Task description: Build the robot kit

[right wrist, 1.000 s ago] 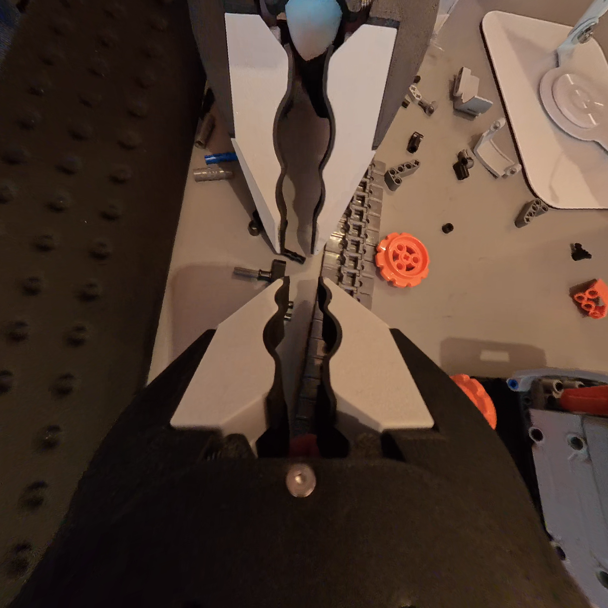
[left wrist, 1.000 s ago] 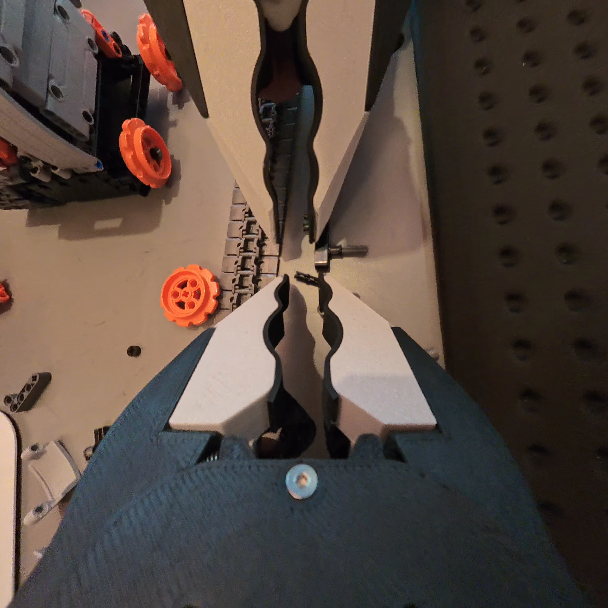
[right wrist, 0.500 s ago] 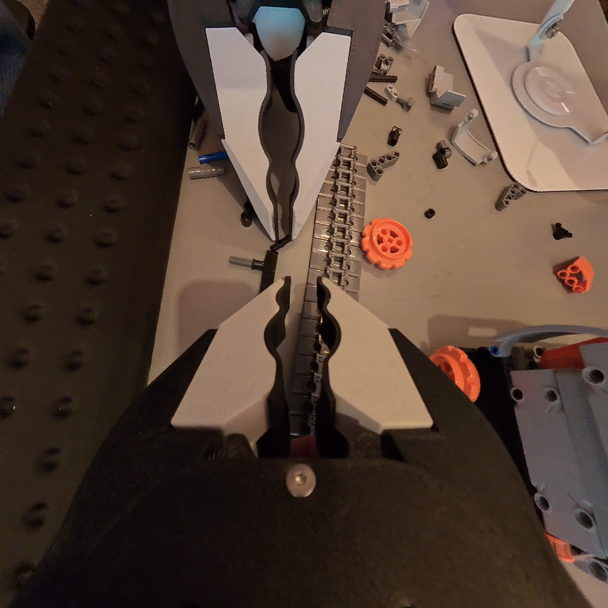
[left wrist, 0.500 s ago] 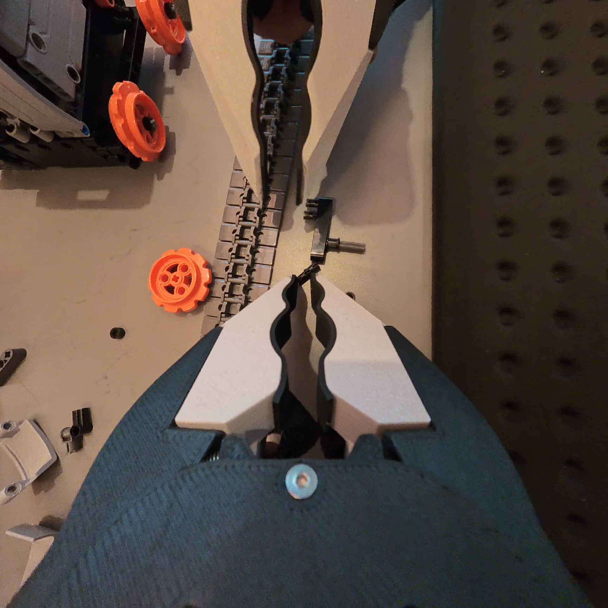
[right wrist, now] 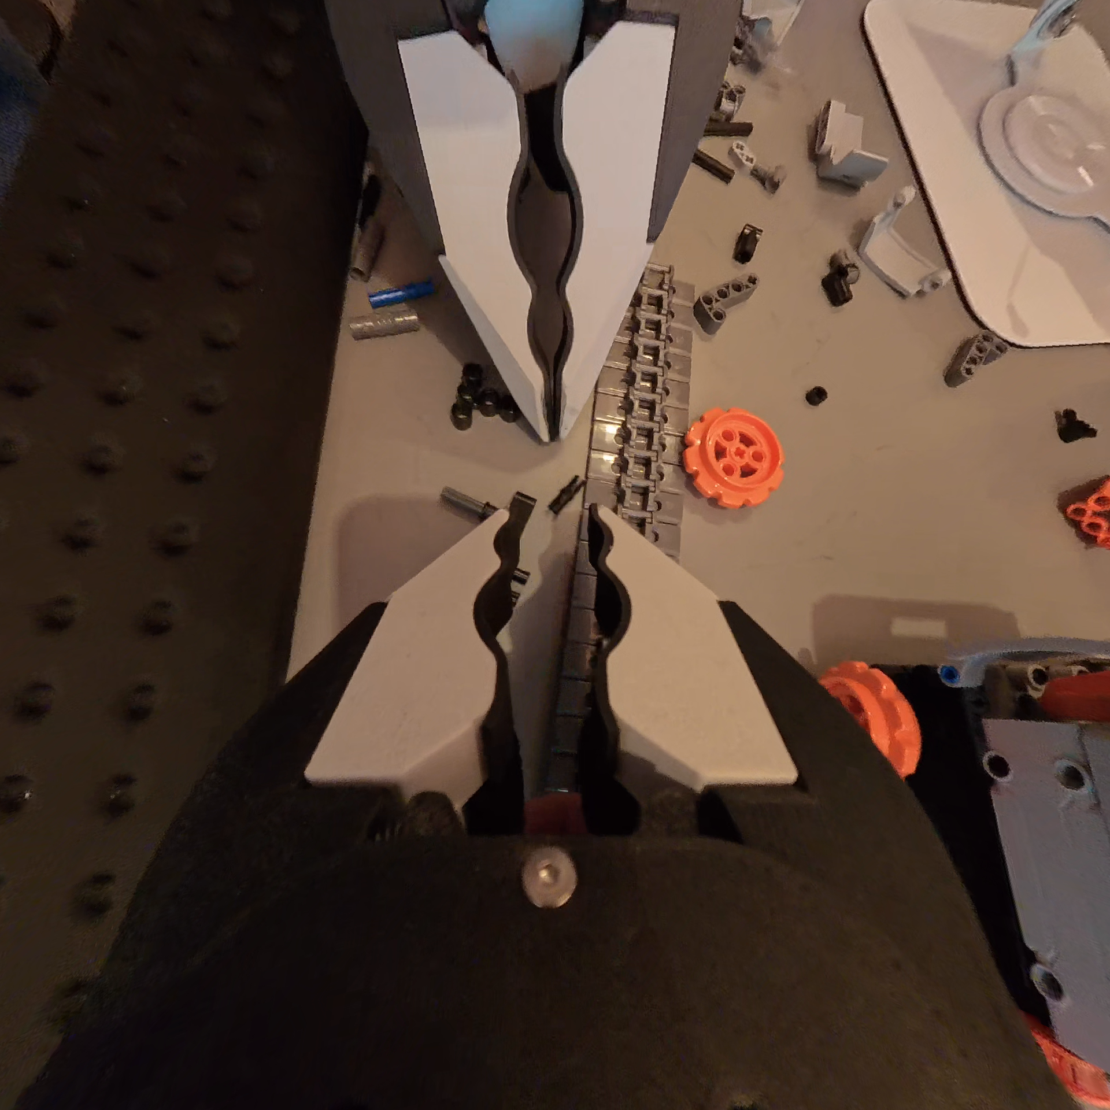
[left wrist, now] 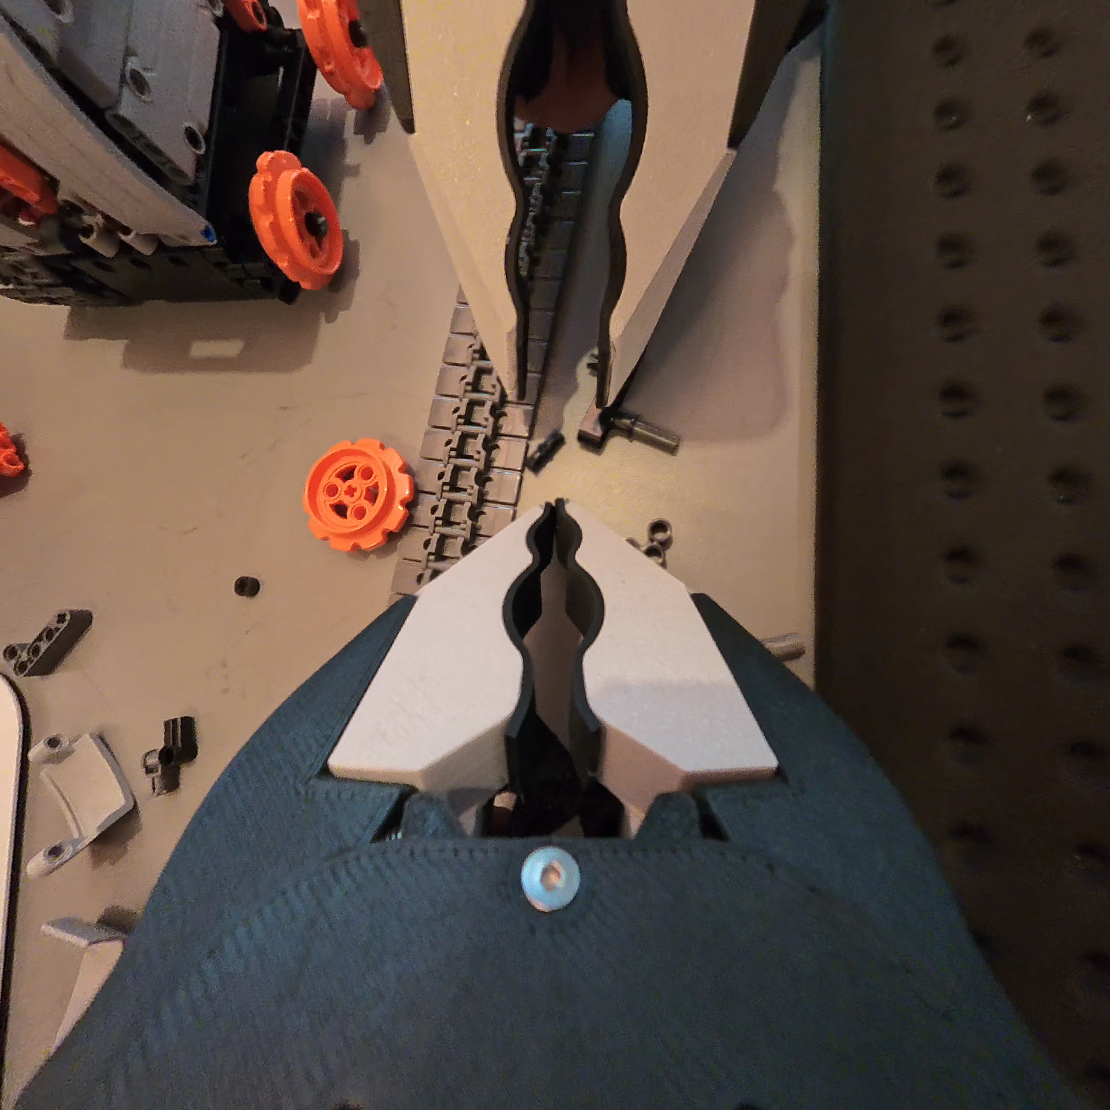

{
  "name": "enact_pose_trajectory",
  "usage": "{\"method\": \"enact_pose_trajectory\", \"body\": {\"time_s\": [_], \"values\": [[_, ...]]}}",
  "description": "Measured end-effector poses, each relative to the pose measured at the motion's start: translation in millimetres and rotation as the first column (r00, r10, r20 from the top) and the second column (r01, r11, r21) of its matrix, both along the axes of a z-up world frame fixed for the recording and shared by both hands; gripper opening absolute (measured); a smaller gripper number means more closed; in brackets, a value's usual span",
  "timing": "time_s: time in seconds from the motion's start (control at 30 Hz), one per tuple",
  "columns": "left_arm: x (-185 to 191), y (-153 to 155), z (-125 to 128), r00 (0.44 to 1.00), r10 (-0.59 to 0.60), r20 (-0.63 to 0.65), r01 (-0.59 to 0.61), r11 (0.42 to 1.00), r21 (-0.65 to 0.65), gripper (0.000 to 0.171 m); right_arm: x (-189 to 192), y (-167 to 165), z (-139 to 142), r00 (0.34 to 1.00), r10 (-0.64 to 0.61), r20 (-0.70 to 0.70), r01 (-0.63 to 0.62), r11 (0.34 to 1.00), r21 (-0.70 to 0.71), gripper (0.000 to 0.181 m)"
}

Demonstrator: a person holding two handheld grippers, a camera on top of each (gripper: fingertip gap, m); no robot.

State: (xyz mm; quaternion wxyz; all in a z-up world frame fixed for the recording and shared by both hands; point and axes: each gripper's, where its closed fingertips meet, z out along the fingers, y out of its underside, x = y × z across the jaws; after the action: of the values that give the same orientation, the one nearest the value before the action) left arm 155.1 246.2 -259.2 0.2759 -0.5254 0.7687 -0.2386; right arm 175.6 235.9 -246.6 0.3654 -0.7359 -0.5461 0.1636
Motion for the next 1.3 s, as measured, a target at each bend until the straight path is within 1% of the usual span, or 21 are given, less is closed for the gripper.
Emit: {"method": "enact_pose_trajectory", "body": {"time_s": [0.07, 0.13, 0.23, 0.33, 0.4, 0.47, 0.6, 0.7, 0.83, 0.9, 0.97, 1.07, 1.23, 1.3], "values": [[3, 1, 3, 1.0, 0.008, 0.021, -0.008, 1.0, -0.009, 0.0, 1, 1, 0, 1.0, -0.011, -0.002, 0.011, 1.0, -0.007, 0.019], [8, 5, 6, 0.999, 0.024, 0.039, -0.025, 1.0, 0.017, 0.002, 2, 2, -3, 1.0, -0.021, 0.005, 0.021, 1.0, -0.021, 0.019], [14, 3, 6, 0.999, -0.008, 0.039, 0.007, 0.999, 0.038, 0.008, 4, 2, -4, 1.0, -0.024, 0.011, 0.024, 0.999, -0.027, 0.019], [18, 3, 3, 0.998, -0.051, 0.031, 0.049, 0.996, 0.07, 0.017, 4, 1, -5, 1.0, -0.023, 0.009, 0.023, 0.999, -0.034, 0.019], [18, 2, 0, 0.997, -0.074, 0.005, 0.073, 0.994, 0.078, 0.022, 3, 1, -5, 1.0, -0.021, 0.006, 0.021, 0.999, -0.037, 0.019], [19, -1, -1, 0.996, -0.089, -0.003, 0.089, 0.994, 0.057, 0.021, 3, 1, -5, 1.0, -0.021, 0.002, 0.021, 0.999, -0.04, 0.019], [20, -5, -3, 0.995, -0.101, -0.004, 0.101, 0.994, 0.038, 0.004, 4, 0, -6, 1.0, -0.019, 0.001, 0.019, 0.999, -0.043, 0.019], [21, -5, -3, 0.996, -0.089, -0.002, 0.089, 0.996, 0.03, 0.004, 5, 1, -6, 1.0, -0.023, 0.0, 0.023, 0.999, -0.046, 0.018], [20, -2, -2, 0.997, -0.077, 0.019, 0.076, 0.995, 0.057, 0.003, 4, 1, -5, 1.0, -0.027, -0.014, 0.026, 0.998, -0.058, 0.017], [20, 1, 8, 0.995, -0.074, 0.072, 0.066, 0.993, 0.102, 0.003, 3, 2, -3, 0.998, -0.039, -0.044, 0.036, 0.997, -0.074, 0.016], [21, -4, 23, 0.985, -0.097, 0.144, 0.08, 0.989, 0.121, 0.003, 2, 5, 2, 0.994, -0.06, -0.087, 0.052, 0.995, -0.09, 0.014], [22, -7, 33, 0.974, -0.114, 0.194, 0.082, 0.982, 0.168, 0.003, 0, 5, 9, 0.987, -0.067, -0.143, 0.051, 0.993, -0.111, 0.013], [21, -8, 28, 0.977, -0.12, 0.178, 0.088, 0.98, 0.179, 0.004, -1, 6, 16, 0.984, -0.066, -0.167, 0.052, 0.995, -0.087, 0.009], [22, -7, 32, 0.974, -0.116, 0.197, 0.081, 0.981, 0.175, 0.003, -1, 6, 16, 0.985, -0.061, -0.162, 0.049, 0.996, -0.079, 0.006]]}}
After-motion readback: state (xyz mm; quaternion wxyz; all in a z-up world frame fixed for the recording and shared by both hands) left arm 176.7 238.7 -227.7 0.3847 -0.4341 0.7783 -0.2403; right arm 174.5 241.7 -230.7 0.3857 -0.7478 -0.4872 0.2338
